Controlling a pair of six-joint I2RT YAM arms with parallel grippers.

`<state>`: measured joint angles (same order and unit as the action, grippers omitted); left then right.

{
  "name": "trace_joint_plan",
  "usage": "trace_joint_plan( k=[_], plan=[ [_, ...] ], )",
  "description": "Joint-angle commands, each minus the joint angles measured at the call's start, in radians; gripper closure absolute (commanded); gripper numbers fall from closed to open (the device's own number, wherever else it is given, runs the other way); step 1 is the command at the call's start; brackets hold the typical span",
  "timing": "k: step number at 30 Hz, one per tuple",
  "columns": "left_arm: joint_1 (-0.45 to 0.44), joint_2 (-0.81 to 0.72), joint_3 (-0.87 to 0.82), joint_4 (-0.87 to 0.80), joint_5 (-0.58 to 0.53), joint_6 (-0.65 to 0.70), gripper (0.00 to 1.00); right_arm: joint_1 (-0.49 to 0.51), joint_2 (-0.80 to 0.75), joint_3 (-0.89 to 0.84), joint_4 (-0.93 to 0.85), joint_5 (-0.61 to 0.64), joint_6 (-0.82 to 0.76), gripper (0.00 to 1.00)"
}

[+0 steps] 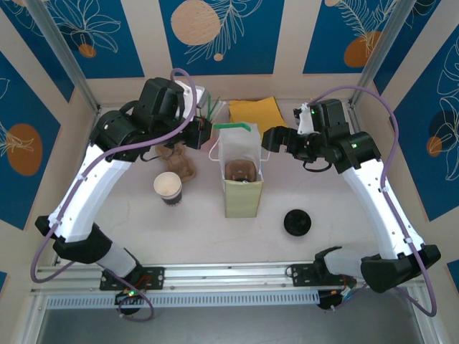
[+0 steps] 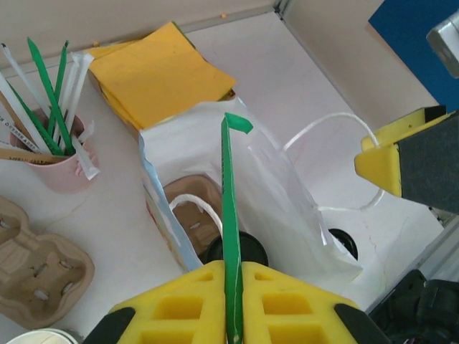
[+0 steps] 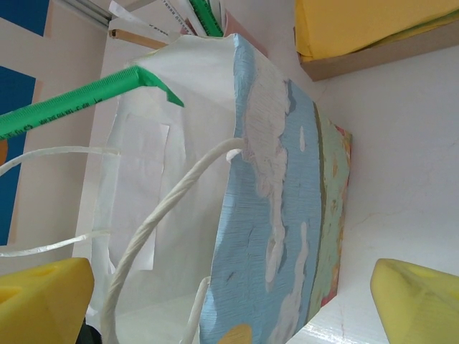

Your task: Pack the takeout coffee

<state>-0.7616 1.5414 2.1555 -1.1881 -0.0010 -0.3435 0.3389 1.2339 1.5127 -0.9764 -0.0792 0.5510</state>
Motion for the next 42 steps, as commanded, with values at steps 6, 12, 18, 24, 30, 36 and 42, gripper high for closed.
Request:
trace_joint_plan(
  k=[6, 12, 18, 24, 30, 36, 42],
  plan=[
    [-0.073, 0.047, 0.052, -0.099, -0.140, -0.055, 0.88, -0.006, -0.037, -0.025, 0.005, -0.011, 0.013, 0.01],
    [-0.118, 0.131, 0.146, -0.151, -0.219, -0.055, 0.88, -0.012, -0.058, -0.037, -0.008, 0.000, 0.006, 0.01],
    [-0.153, 0.237, 0.268, -0.208, -0.273, -0.040, 0.88, -0.027, -0.088, -0.053, -0.012, -0.007, 0.000, 0.01],
    [-0.173, 0.349, 0.373, -0.254, -0.312, -0.035, 0.88, -0.043, -0.112, -0.048, -0.022, -0.015, -0.003, 0.01],
    [-0.175, 0.416, 0.400, -0.232, -0.315, -0.022, 0.87, -0.051, -0.125, -0.051, -0.034, -0.019, -0.002, 0.01],
    [-0.175, 0.456, 0.409, -0.211, -0.318, -0.008, 0.83, -0.058, -0.136, -0.054, -0.038, -0.023, 0.001, 0.01],
    [-0.174, 0.459, 0.411, -0.192, -0.305, -0.009, 0.67, -0.063, -0.137, -0.059, -0.038, -0.027, 0.003, 0.01]
  ],
)
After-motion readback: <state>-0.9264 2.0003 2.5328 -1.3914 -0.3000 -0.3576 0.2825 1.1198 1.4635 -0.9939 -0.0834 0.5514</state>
